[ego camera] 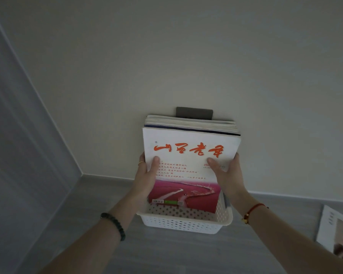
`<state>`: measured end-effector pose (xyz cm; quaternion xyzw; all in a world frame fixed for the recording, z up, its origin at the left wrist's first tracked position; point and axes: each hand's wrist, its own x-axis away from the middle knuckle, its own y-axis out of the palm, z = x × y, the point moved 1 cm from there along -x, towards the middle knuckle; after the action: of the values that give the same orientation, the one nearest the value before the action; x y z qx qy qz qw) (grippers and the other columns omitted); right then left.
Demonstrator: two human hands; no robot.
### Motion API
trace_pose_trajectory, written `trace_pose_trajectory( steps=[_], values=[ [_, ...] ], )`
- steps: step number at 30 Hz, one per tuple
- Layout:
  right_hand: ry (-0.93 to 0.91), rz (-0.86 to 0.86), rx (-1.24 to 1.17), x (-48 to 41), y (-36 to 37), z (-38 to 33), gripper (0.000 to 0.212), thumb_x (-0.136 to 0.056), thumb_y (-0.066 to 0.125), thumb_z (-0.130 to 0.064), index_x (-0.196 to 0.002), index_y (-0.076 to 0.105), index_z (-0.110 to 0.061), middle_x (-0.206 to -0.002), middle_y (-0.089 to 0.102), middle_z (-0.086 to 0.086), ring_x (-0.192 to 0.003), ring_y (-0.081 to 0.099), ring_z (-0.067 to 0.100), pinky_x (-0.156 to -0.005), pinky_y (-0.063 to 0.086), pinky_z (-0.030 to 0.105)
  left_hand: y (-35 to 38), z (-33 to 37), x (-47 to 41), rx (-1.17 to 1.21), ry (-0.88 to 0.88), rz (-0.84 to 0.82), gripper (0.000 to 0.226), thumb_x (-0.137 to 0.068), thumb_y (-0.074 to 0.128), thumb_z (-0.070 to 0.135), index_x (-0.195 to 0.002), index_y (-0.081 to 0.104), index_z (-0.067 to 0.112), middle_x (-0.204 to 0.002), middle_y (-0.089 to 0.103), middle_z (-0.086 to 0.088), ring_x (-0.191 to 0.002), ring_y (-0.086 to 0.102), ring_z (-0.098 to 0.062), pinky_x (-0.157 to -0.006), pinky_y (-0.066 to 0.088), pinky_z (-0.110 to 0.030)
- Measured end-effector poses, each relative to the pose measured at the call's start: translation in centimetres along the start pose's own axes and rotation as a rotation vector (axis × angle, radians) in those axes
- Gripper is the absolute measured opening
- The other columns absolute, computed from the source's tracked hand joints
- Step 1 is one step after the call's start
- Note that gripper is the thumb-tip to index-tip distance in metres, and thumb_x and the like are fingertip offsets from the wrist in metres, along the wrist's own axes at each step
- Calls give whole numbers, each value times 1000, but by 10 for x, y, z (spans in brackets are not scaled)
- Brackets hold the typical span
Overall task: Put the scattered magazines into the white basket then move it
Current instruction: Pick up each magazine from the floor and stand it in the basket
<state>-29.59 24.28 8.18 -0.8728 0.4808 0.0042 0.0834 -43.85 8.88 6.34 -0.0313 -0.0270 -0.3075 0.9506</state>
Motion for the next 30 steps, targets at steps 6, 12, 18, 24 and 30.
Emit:
trace_pose_trajectory(
  steps=[6, 12, 18, 24, 30],
  values=[
    [-2, -6, 46, 4, -4, 0, 42, -83, 60, -29, -115, 33, -24, -97, 55, -11, -81, 56, 2, -55, 45, 13, 3, -3, 0, -35, -14, 27, 32, -89, 35, 46, -117, 35, 32, -99, 58, 11, -88, 60, -10, -67, 53, -30],
    [71, -148, 249, 10, -38, -1, 71, -84, 60, -27, -140, 19, -14, -139, 42, 5, -121, 45, 23, -96, 44, 39, 17, -2, 22, -65, -79, 193, 41, -92, 36, 41, -121, 40, 12, -112, 59, -5, -98, 60, -25, -79, 54, -44],
    [145, -111, 419, 55, -140, 28, 76, -82, 63, -27, -142, 18, -16, -148, 26, 8, -134, 29, 24, -108, 32, 44, 45, -14, 80, -247, -61, 369, 41, -94, 37, 32, -128, 45, 11, -123, 58, -15, -111, 54, -36, -95, 41, -42],
    [319, -48, 541, 108, -257, 69, 77, -80, 65, -25, -141, 20, -17, -144, 35, 8, -126, 39, 24, -99, 40, 36, 116, -18, 141, -87, -33, 286, 35, -92, 45, 25, -126, 47, 14, -118, 52, 0, -115, 49, -26, -92, 35, -33],
    [336, -86, 698, 147, -347, 101, 78, -76, 69, -24, -139, 25, -14, -140, 40, 8, -127, 40, 22, -105, 37, 40, 217, -39, 180, -11, -266, 52, 22, -91, 47, 16, -108, 56, 5, -104, 59, -15, -112, 52, -31, -97, 39, -40]
  ],
)
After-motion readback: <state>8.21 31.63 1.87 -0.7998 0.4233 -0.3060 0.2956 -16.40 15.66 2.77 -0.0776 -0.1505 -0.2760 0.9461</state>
